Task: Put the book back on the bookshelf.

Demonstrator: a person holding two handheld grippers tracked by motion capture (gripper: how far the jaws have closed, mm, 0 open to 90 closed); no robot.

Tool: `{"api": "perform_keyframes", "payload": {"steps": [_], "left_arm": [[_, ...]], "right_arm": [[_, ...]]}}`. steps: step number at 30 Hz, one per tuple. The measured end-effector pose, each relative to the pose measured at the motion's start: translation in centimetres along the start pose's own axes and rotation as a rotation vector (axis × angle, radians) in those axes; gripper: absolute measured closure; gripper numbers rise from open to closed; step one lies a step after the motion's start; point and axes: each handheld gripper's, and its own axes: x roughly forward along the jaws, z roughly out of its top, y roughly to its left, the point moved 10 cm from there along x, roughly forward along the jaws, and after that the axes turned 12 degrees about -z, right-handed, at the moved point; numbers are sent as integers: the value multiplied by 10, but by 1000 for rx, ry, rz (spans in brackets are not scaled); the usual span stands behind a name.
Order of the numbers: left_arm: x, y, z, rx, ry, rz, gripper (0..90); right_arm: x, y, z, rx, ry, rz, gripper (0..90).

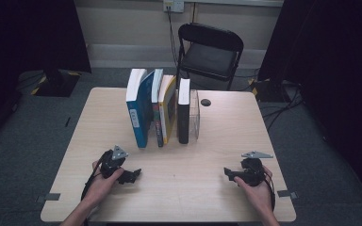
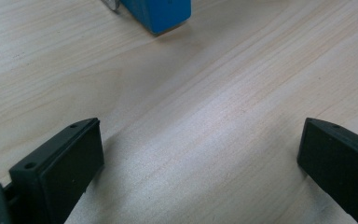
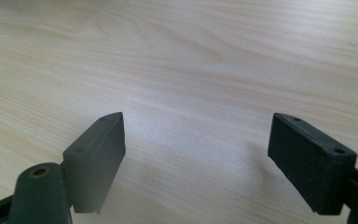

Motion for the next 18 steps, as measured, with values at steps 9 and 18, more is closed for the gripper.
{"api": "perform_keyframes", "payload": {"steps": [9, 18], "left_arm": [[0, 0, 0, 1, 0, 0, 0], [0, 0, 0, 1, 0, 0, 0]], "right_arm": [[14, -3, -10, -66, -13, -86, 161], [16, -2, -10, -59, -82, -77, 149]]}}
